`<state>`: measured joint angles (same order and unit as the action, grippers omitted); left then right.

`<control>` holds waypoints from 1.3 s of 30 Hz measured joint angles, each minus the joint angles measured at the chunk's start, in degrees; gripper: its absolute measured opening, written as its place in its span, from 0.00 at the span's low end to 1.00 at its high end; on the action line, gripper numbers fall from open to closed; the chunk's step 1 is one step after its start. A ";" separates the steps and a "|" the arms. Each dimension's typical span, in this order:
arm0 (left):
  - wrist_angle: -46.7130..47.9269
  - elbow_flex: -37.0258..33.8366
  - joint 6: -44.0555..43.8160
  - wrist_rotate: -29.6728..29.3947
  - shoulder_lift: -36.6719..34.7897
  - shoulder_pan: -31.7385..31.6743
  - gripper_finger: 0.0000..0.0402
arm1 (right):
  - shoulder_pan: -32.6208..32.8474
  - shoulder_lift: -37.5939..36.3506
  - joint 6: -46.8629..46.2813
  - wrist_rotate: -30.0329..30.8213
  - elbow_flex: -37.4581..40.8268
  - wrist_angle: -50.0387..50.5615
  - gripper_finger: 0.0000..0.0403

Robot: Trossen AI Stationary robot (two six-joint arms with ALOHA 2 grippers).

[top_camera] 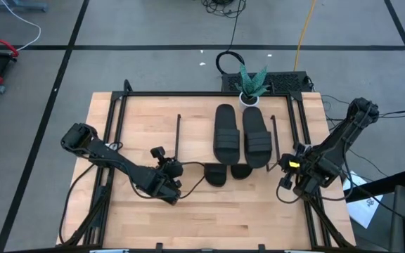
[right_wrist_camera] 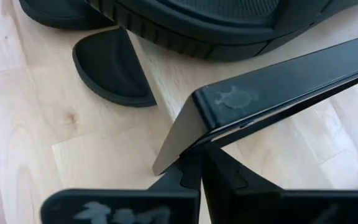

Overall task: Pick and place slides into the shelf
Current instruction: Adjust the shelf

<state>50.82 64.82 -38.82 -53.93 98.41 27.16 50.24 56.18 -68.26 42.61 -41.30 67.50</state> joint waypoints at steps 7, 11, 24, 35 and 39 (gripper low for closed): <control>-0.46 0.00 0.14 1.87 0.00 0.26 0.00 | 0.00 1.60 1.25 -0.90 0.02 -3.12 0.00; -0.81 0.00 0.12 2.30 0.00 1.14 0.00 | 0.02 2.75 1.45 -1.27 0.02 -3.96 0.00; 10.80 0.28 -11.35 1.28 0.02 3.32 0.00 | 1.34 2.38 -3.63 -2.62 -0.15 -1.55 0.00; 16.56 0.20 -17.23 0.90 -1.16 9.07 0.00 | 4.33 -1.98 -8.99 -9.84 -0.52 0.08 0.00; 16.30 0.17 -15.07 0.77 -2.51 13.13 0.00 | 8.11 -2.37 -12.73 -14.35 -0.52 0.23 0.00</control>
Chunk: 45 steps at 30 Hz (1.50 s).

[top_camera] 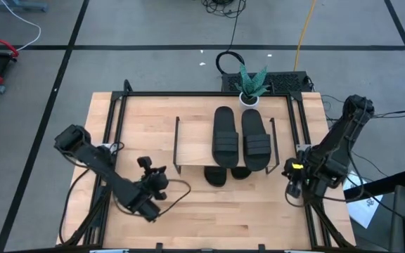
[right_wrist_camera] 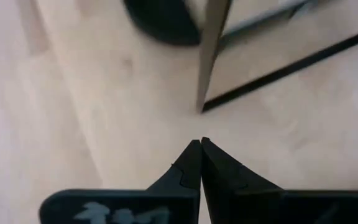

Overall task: Pick and place slides into the shelf
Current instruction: Adjust the shelf

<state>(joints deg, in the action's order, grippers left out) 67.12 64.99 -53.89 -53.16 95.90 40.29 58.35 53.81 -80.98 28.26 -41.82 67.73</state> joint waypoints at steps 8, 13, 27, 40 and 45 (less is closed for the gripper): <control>-9.57 -0.02 8.72 -2.78 -2.52 7.22 0.00 | 10.57 -0.04 -4.87 0.00 -0.94 -0.77 0.00; -32.03 -0.04 33.60 8.20 -2.61 8.16 0.00 | 15.91 0.02 10.80 4.44 -1.25 -17.20 0.00; -62.48 -0.09 81.50 28.94 -14.09 -9.27 0.00 | 6.94 -8.32 84.93 15.49 -1.33 -64.81 0.00; -73.46 -16.42 85.46 36.89 -39.49 -14.34 0.00 | -0.96 -42.69 88.75 15.41 -1.38 -43.85 0.00; -81.71 -27.37 85.72 37.84 -47.92 -18.01 0.00 | -0.96 -44.76 93.70 15.27 -2.85 -38.22 0.00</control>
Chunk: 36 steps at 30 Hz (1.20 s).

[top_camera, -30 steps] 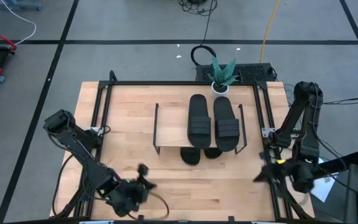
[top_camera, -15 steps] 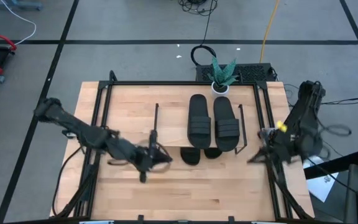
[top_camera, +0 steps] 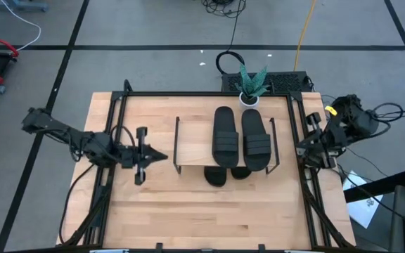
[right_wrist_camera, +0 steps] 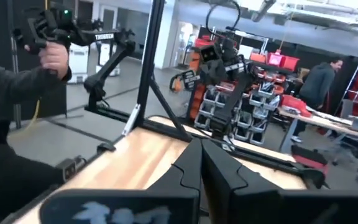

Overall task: Pick and place slides into the shelf
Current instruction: Adjust the shelf

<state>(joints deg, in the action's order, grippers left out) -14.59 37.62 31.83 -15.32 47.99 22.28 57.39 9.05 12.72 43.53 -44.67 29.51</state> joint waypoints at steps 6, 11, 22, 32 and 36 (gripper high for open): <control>-3.76 -7.94 -0.72 7.13 -4.02 -9.76 0.00 | 0.09 0.36 5.22 3.68 -6.37 0.78 0.00; -6.70 -11.27 -4.35 9.17 -4.22 -16.13 0.00 | 0.08 5.39 11.69 24.03 -13.59 1.50 0.00; -6.92 -13.96 -3.80 19.12 -6.08 -19.48 0.00 | 0.04 11.54 -26.05 18.94 -27.29 47.13 0.00; -6.73 -14.01 -4.48 23.24 -6.03 -21.52 0.00 | 1.16 6.86 -19.30 -20.97 -11.26 28.64 0.00; -6.91 -14.01 -4.48 26.21 -6.03 -21.52 0.00 | 1.24 3.45 -11.83 -30.22 0.38 10.97 0.00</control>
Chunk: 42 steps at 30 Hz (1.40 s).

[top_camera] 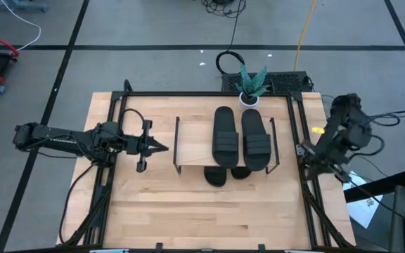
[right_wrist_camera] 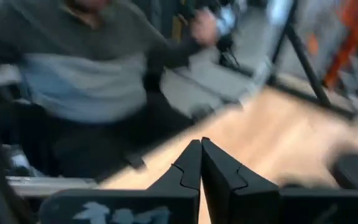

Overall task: Pick and place slides into the shelf
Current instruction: Adjust the shelf

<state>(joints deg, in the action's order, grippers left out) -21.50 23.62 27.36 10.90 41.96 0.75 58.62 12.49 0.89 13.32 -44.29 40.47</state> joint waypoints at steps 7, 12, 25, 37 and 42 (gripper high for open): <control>1.40 0.00 1.18 16.43 0.02 0.15 0.01 | -0.06 -3.64 3.11 -2.80 14.04 -15.00 0.00; 3.79 -0.02 0.69 18.33 0.05 1.40 0.00 | -0.06 -3.87 2.74 -3.12 22.71 -26.11 0.00; 7.62 -0.02 -1.54 20.56 5.48 4.73 0.01 | -0.04 -3.72 -2.11 -3.59 34.04 -37.51 0.00; -20.15 -7.50 -5.12 26.63 17.15 -7.77 0.00 | -8.96 -6.23 4.87 -0.12 36.80 -44.89 0.00; -23.68 -9.54 -9.19 31.04 17.68 -11.99 0.01 | -11.77 -6.30 4.17 -8.81 35.65 -45.05 0.00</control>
<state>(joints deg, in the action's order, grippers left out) -45.17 14.08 18.17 41.94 59.64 -11.24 46.85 6.19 5.06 4.51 -8.64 -4.58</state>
